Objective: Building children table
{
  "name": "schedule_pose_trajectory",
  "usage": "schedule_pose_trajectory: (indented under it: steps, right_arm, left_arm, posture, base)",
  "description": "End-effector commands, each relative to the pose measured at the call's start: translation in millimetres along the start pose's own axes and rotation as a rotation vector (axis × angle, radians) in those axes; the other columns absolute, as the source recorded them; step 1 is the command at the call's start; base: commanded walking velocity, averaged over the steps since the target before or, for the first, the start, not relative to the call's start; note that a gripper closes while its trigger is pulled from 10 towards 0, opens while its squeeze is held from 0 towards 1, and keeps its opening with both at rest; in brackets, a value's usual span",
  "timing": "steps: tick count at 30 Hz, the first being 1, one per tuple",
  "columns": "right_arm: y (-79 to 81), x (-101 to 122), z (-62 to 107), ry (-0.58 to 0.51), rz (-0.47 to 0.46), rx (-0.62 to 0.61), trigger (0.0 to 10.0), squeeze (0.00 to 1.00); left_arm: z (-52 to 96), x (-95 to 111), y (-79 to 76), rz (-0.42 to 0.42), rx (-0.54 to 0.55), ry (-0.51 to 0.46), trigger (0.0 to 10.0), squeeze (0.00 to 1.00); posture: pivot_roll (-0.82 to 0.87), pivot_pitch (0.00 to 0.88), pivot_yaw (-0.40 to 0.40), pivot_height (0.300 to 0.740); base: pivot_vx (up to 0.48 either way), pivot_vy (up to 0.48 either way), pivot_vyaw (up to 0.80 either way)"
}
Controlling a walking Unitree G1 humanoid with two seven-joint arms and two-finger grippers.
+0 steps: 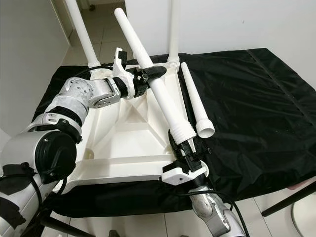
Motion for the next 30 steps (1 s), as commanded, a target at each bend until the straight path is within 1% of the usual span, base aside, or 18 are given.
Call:
schedule_pose_trajectory:
  steps: [1, 2, 7, 8, 9, 15, 16, 17, 18, 20, 21, 22, 23, 24, 26, 27, 28, 30]
  right_arm:
    - [3.7, -0.4, 4.5, 0.001, 0.001, 0.004, 10.0, 1.00]
    - [3.1, -0.7, 6.8, 0.002, 0.010, -0.003, 10.0, 1.00]
    - [-1.2, -2.6, 15.7, 0.013, 0.072, -0.030, 10.0, 1.00]
    - [-2.9, -3.1, 18.2, 0.015, 0.084, -0.038, 10.0, 0.82]
    - [-3.7, -5.0, 21.6, 0.027, 0.087, -0.037, 10.0, 0.00]
    - [-6.0, -9.0, 26.4, 0.060, 0.059, -0.049, 10.0, 0.00]
    - [-11.4, -11.0, 24.6, 0.082, 0.026, -0.083, 10.0, 0.00]
    - [-18.3, -13.4, 21.9, 0.103, -0.005, -0.127, 10.0, 0.00]
    - [-18.3, -13.4, 21.9, 0.103, -0.005, -0.127, 10.0, 0.00]
    - [-27.5, -18.5, 18.1, 0.138, -0.051, -0.186, 10.0, 0.00]
    - [-27.5, -18.5, 18.1, 0.138, -0.051, -0.186, 10.0, 0.00]
    - [-30.5, -20.1, 15.6, 0.149, -0.063, -0.205, 10.0, 0.00]
    - [-35.3, -25.1, 11.3, 0.186, -0.122, -0.248, 10.0, 0.00]
    - [-35.3, -25.1, 11.3, 0.186, -0.122, -0.248, 10.0, 0.00]
    - [-43.8, -33.4, 3.8, 0.248, -0.273, -0.333, 10.0, 0.00]
    - [-49.1, -38.2, -3.2, 0.276, -0.374, -0.376, 10.0, 0.00]
    - [-51.9, -40.4, -7.8, 0.288, -0.438, -0.397, 10.0, 0.00]
    - [-55.4, -43.6, -17.3, 0.304, -0.518, -0.401, 10.0, 0.00]
  left_arm:
    - [1.0, 13.3, -8.1, 0.006, -0.028, -0.040, 0.4, 0.00]
    - [1.3, 12.9, -6.2, 0.011, -0.015, -0.037, 10.0, 0.00]
    - [4.0, 17.3, -0.8, 0.027, 0.016, -0.051, 10.0, 0.00]
    - [4.7, 19.3, -0.3, 0.024, 0.019, -0.056, 10.0, 0.00]
    - [5.6, 22.1, -0.3, 0.016, 0.021, -0.065, 10.0, 0.00]
    - [7.1, 28.3, -0.8, -0.014, 0.024, -0.084, 10.0, 0.00]
    - [7.5, 32.1, -4.0, -0.032, 0.008, -0.098, 10.0, 0.00]
    - [7.8, 35.8, -6.6, -0.075, 0.002, -0.107, 10.0, 0.00]
    - [7.8, 35.8, -6.6, -0.075, 0.002, -0.107, 10.0, 0.00]
    - [8.1, 42.2, -9.3, -0.152, 0.006, -0.126, 10.0, 0.00]
    - [8.1, 42.2, -9.3, -0.152, 0.006, -0.126, 10.0, 0.00]
    - [8.6, 46.4, -10.8, -0.180, 0.009, -0.143, 10.0, 0.00]
    - [9.3, 52.6, -13.4, -0.219, 0.012, -0.171, 10.0, 0.00]
    - [9.3, 52.6, -13.4, -0.219, 0.012, -0.171, 10.0, 0.00]
    - [10.3, 61.5, -18.4, -0.294, 0.015, -0.215, 10.0, 0.00]
    - [9.4, 62.2, -20.9, -0.338, 0.019, -0.222, 10.0, 0.00]
    - [8.5, 62.0, -22.3, -0.363, 0.022, -0.223, 10.0, 0.00]
    - [7.0, 61.9, -24.3, -0.410, 0.033, -0.232, 10.0, 0.00]
  posture:
    - [-0.15, 0.000, 0.081, 0.740]
    - [-0.15, 0.000, 0.081, 0.740]
    - [-0.15, 0.000, 0.083, 0.740]
    - [-0.15, 0.000, 0.086, 0.740]
    - [-0.15, 0.000, 0.086, 0.740]
    - [-0.15, 0.000, 0.087, 0.740]
    - [-0.15, 0.000, 0.088, 0.740]
    - [-0.15, 0.000, 0.089, 0.740]
    - [-0.15, 0.000, 0.089, 0.740]
    - [-0.15, 0.000, 0.087, 0.740]
    - [-0.15, 0.000, 0.087, 0.740]
    - [-0.15, 0.000, 0.087, 0.740]
    - [-0.15, 0.000, 0.086, 0.740]
    - [-0.15, 0.000, 0.086, 0.740]
    - [-0.15, 0.000, 0.086, 0.740]
    - [-0.15, 0.000, 0.083, 0.740]
    - [-0.15, 0.000, 0.083, 0.740]
    - [-0.15, 0.000, 0.082, 0.740]
  base:
    - [0.000, 0.000, 0.00]
    - [0.000, 0.000, 0.00]
    - [0.000, 0.000, 0.00]
    - [0.000, 0.000, 0.00]
    - [0.000, 0.000, 0.00]
    - [0.000, 0.000, 0.00]
    - [0.000, 0.000, 0.00]
    - [0.000, 0.000, 0.00]
    - [0.000, 0.000, 0.00]
    - [0.000, 0.000, 0.00]
    - [0.000, 0.000, 0.00]
    - [0.000, 0.000, 0.00]
    - [0.000, 0.000, 0.00]
    - [0.000, 0.000, 0.00]
    - [0.000, 0.000, 0.00]
    - [0.000, 0.000, 0.00]
    - [0.000, 0.000, 0.00]
    - [0.000, 0.000, 0.00]
Point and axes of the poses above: a point about 5 cm out from each wrist's last joint towards the gripper, its own z axis pointing back from the gripper into the wrist, its own x axis along the axis of the wrist's last joint, y = z × x, the point moved 5 cm from there along -z, pointing out of the wrist towards the gripper, and after that the axes turned 7 degrees about -z, right-handed, at the moved point
